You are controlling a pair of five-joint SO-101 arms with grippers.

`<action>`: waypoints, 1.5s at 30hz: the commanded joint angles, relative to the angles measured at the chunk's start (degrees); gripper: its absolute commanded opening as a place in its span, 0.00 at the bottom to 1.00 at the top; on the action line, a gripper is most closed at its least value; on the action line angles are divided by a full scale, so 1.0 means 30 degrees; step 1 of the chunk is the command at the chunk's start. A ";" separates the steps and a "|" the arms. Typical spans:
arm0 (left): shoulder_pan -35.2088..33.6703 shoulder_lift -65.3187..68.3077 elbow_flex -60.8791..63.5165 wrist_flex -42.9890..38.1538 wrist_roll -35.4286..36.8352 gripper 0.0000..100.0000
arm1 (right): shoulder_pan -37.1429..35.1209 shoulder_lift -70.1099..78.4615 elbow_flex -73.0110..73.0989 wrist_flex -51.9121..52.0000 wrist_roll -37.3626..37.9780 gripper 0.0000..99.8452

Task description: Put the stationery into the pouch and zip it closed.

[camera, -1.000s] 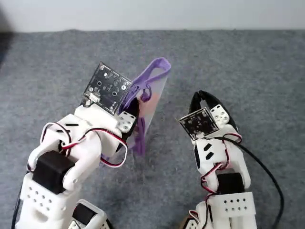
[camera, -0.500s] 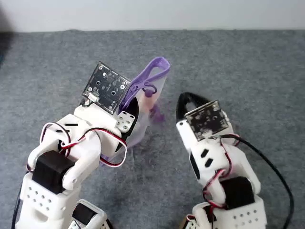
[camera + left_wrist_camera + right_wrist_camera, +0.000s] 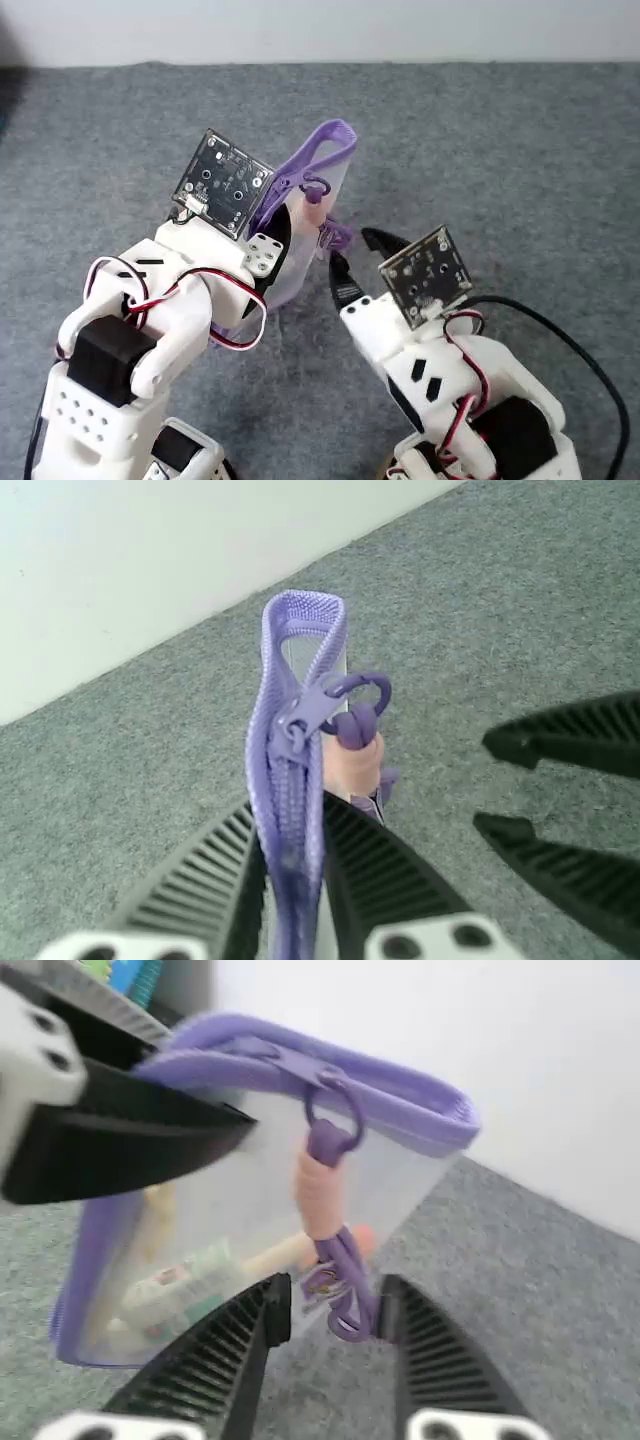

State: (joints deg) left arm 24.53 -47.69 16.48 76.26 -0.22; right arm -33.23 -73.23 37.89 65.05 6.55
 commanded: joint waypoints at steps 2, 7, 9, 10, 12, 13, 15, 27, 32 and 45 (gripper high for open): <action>-0.0117 -0.0176 -0.0630 -0.0117 0.0088 0.01 | -0.0337 0.2359 -0.0938 -0.2183 -0.0645 0.15; -0.0117 -0.0176 -0.0571 -0.0527 0.0088 0.01 | -0.0659 0.4615 -0.0967 -0.4527 -0.0791 0.15; -0.0117 -0.0176 -0.0571 -0.0527 0.0088 0.01 | -0.1099 0.4908 -0.0996 -0.4850 -0.0791 0.15; -0.0088 -0.0176 -0.0571 -0.0527 0.0088 0.01 | -0.1392 0.4967 -0.0996 -0.4996 -0.0791 0.15; -0.0088 -0.0176 -0.0571 -0.0527 0.0088 0.01 | -0.1949 0.5055 -0.0967 -0.5260 -0.0791 0.15; -0.0088 -0.0176 -0.0571 -0.0527 0.0088 0.01 | -0.2095 0.5084 -0.0967 -0.5407 -0.0791 0.15; -0.0088 -0.0176 -0.0571 -0.0527 0.0088 0.01 | -0.2154 0.5084 -0.0850 -0.5758 -0.0791 0.15; -0.0117 -0.0176 -0.0571 -0.0527 0.0088 0.01 | -0.1480 0.5670 -0.0996 -0.6227 0.0176 0.05; -0.0117 -0.0234 -0.0571 -0.0410 0.0088 0.01 | 0.0044 0.5641 -0.1407 -0.6198 0.1260 0.02; -0.0205 -0.0352 -0.0747 -0.0381 0.0059 0.01 | 0.5377 0.5846 -0.0586 -0.7663 0.5216 0.01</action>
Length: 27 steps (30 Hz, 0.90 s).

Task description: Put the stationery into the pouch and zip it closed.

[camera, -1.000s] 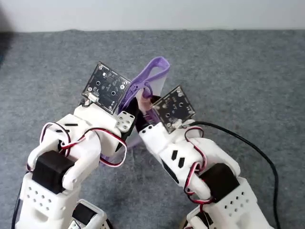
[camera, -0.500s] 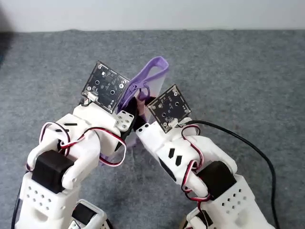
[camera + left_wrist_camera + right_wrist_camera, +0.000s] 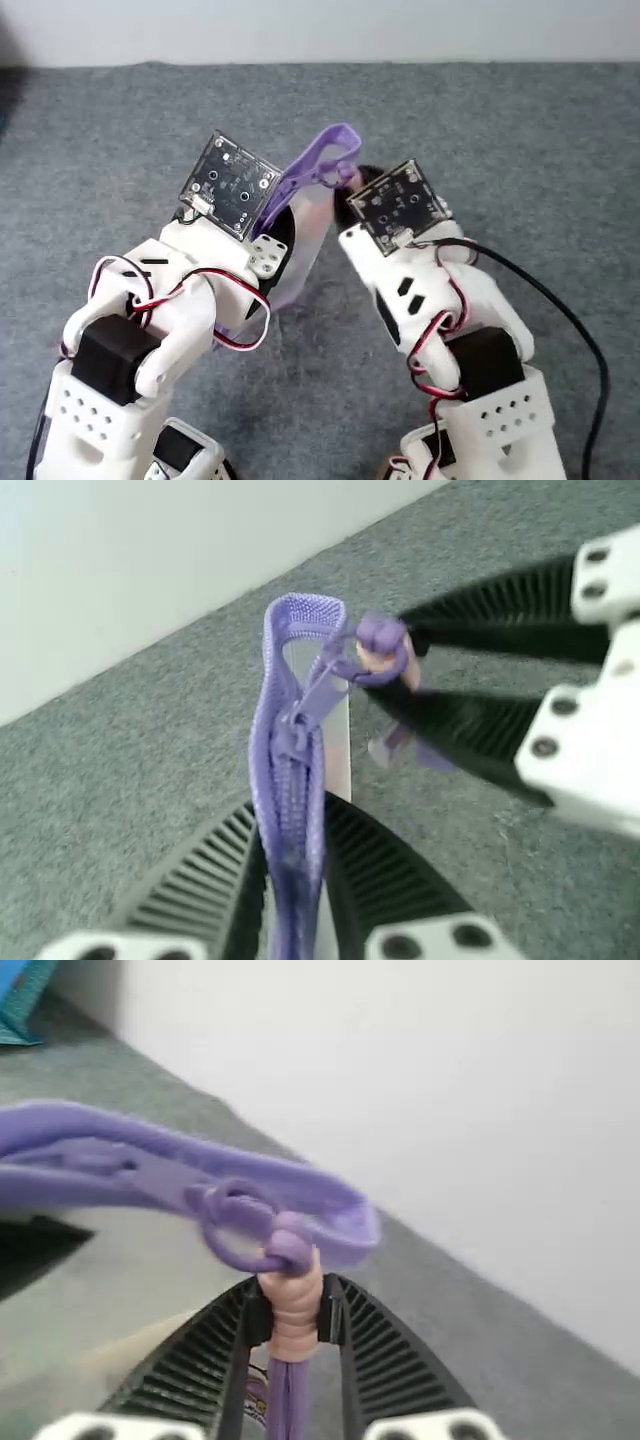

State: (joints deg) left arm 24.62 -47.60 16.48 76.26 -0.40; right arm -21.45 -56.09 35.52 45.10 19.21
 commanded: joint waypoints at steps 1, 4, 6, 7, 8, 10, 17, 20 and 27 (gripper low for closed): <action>-0.0234 -0.0381 -0.0982 -0.0352 0.0117 0.01 | 0.1832 0.0132 0.0645 -0.1451 0.1377 0.01; -0.0147 -0.0381 -0.1949 -0.0088 0.0117 0.01 | 0.2711 0.0132 0.2168 -0.2974 0.2051 0.01; -0.0147 -0.0381 -0.2388 -0.0088 0.0117 0.01 | 0.3121 0.0132 0.3106 -0.3912 0.2374 0.01; -0.0205 -0.0381 -0.2505 -0.0088 0.0117 0.01 | 0.3326 0.0132 0.3516 -0.4322 0.2462 0.01; -0.0234 -0.0381 -0.2623 -0.0059 0.0117 0.01 | 0.3531 0.0132 0.3868 -0.4733 0.2549 0.01; -0.0234 -0.0381 -0.2945 0.0352 0.0117 0.01 | 0.3941 0.0161 0.4396 -0.5289 0.2549 0.01; -0.0234 -0.0381 -0.4498 0.1553 0.0205 0.01 | 0.5231 0.0161 0.5773 -0.6256 0.2549 0.01; -0.0264 -0.0381 -0.4527 0.1524 0.0205 0.01 | 0.5348 0.0161 0.6154 -0.6286 0.2520 0.01; -0.0264 -0.0381 -0.5846 0.2022 0.0234 0.01 | 0.6344 0.0161 0.7678 -0.6989 0.2549 0.01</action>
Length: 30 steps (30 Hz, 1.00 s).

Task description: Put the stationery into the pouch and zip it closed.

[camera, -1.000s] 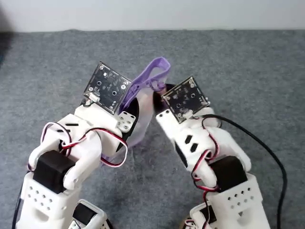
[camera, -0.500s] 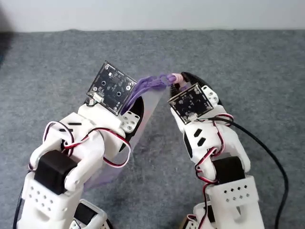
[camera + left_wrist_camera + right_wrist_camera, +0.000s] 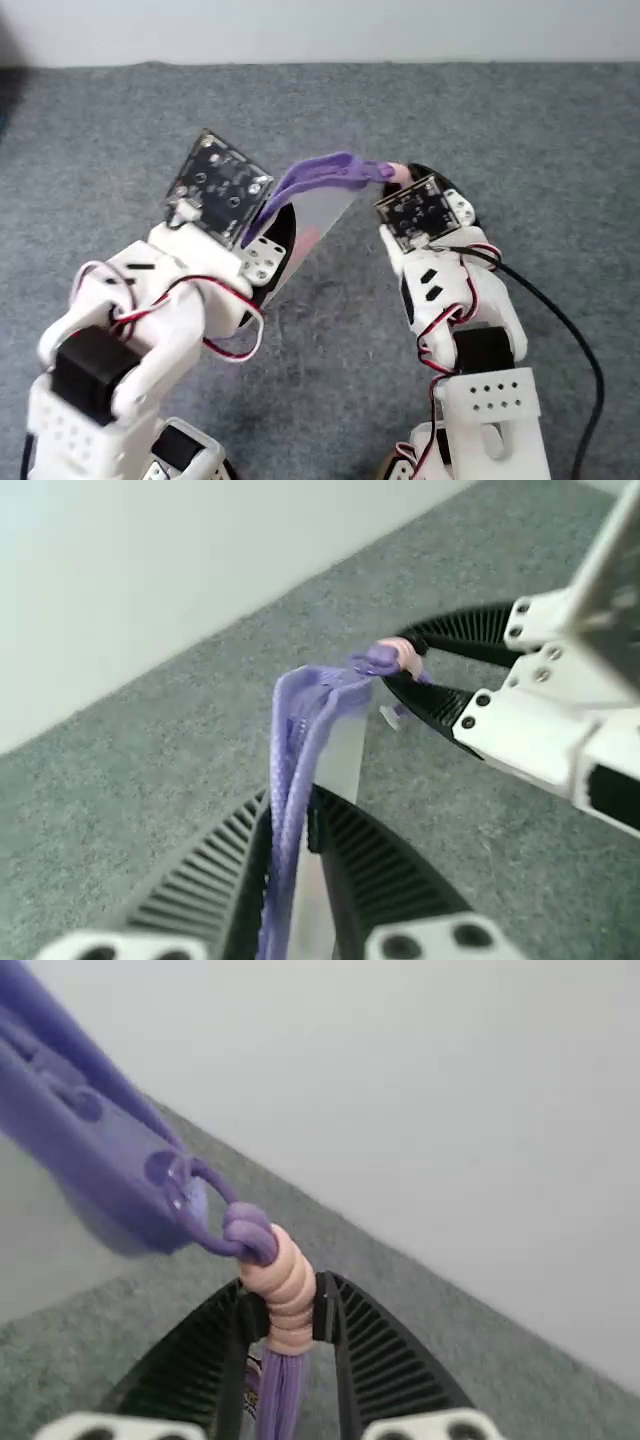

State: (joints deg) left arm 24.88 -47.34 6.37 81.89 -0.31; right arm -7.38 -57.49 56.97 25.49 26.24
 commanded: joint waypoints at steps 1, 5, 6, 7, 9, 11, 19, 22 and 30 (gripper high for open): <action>-0.0352 -0.0469 -0.2740 0.0293 0.0205 0.01 | 0.1890 0.0630 0.0821 -0.0718 0.0234 0.01; -0.0352 -0.0469 -0.3443 0.0821 0.0205 0.01 | 0.2623 0.0630 0.2256 -0.2007 0.0996 0.01; -0.0352 -0.0469 -0.3560 0.0908 0.0205 0.01 | 0.2769 0.0630 0.2579 -0.2388 0.1026 0.01; -0.0352 -0.0469 -0.3648 0.0967 0.0205 0.01 | 0.2945 0.0630 0.2842 -0.2681 0.1026 0.01; -0.0352 -0.0469 -0.3941 0.1055 0.0205 0.01 | 0.3238 0.0630 0.3223 -0.3004 0.1026 0.01; -0.0381 -0.0469 -0.4205 0.1055 0.0205 0.01 | 0.3619 0.0630 0.3429 -0.3062 0.1026 0.01; -0.0381 -0.0469 -0.4762 0.1788 0.0205 0.01 | 0.4821 0.0601 0.3429 -0.3062 0.0938 0.01; -0.0381 -0.0469 -0.4733 0.1817 0.0205 0.01 | 0.4645 0.0396 0.3370 -0.3062 0.0879 0.01; -0.0381 -0.0440 -0.4674 0.1846 0.0205 0.01 | 0.3326 0.0396 0.3136 -0.3033 0.0879 0.01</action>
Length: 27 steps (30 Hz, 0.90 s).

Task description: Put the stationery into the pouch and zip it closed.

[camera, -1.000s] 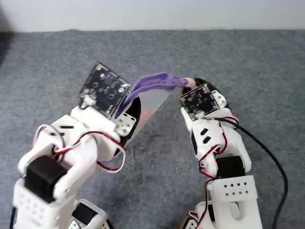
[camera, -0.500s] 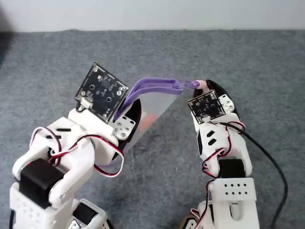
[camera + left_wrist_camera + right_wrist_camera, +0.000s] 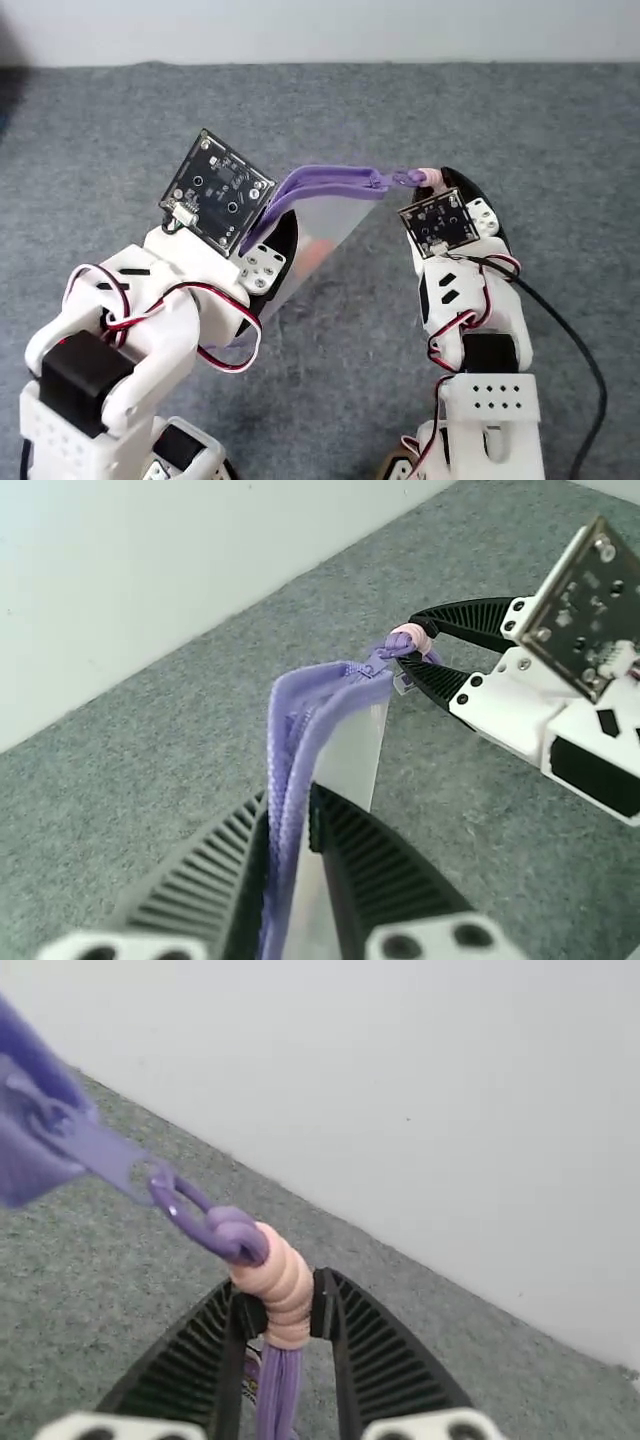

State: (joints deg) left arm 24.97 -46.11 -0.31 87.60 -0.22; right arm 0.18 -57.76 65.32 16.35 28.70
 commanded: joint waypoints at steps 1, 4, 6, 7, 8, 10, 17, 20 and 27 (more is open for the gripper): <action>-0.0410 -0.0879 -0.2447 -0.0059 0.0176 0.01 | 0.0864 0.0484 0.0352 0.0044 0.0059 0.01; -0.0410 -0.0879 -0.2564 0.0234 0.0176 0.01 | 0.1714 0.0659 0.0381 0.0132 0.0059 0.01; -0.0410 -0.0879 -0.2564 0.0469 0.0176 0.01 | 0.2359 0.0689 0.0498 0.0161 0.0059 0.01; -0.0410 -0.0908 -0.2564 0.0498 0.0176 0.01 | 0.2564 0.0689 0.0498 0.0161 0.0059 0.01; -0.0410 -0.0908 -0.2564 0.0498 0.0176 0.01 | 0.2681 0.0659 0.0498 0.0161 0.0088 0.01; -0.0410 -0.0908 -0.2564 0.0381 0.0586 0.01 | 0.2740 0.0601 0.0498 0.0161 0.0117 0.01; -0.0410 -0.0879 -0.2564 0.0381 0.0850 0.01 | 0.2799 0.0689 0.0527 0.0190 0.0088 0.01; -0.0381 -0.0850 -0.2476 0.0352 0.0850 0.01 | 0.2535 0.0513 0.0527 0.0190 0.0059 0.01; -0.0352 -0.0850 -0.0132 -0.0645 0.0791 0.01 | 0.1128 0.0484 0.0527 0.0366 0.0059 0.01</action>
State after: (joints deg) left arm 25.05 -46.11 -0.22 88.84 1.71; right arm 1.23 -57.76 65.32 16.35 28.88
